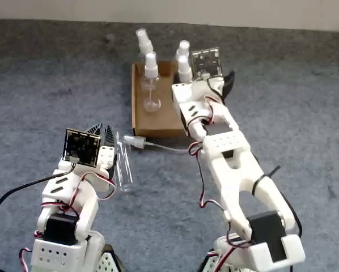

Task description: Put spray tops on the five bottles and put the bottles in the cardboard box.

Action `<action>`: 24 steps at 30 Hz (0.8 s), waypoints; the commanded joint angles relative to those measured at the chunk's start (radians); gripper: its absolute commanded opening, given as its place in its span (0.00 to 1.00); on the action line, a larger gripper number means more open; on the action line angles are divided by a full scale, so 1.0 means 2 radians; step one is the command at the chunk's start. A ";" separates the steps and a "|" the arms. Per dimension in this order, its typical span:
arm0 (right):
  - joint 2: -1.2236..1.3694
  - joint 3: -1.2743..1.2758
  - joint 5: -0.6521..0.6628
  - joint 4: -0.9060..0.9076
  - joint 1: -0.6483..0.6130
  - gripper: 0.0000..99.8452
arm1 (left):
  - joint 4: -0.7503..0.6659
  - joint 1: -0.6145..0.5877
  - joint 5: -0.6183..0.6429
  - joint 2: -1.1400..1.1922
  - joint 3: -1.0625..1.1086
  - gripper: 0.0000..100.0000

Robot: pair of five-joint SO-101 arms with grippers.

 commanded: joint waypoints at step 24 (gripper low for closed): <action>-0.303 0.074 -0.025 0.337 -0.140 0.26 | 0.056 -0.059 0.000 0.047 -0.115 0.01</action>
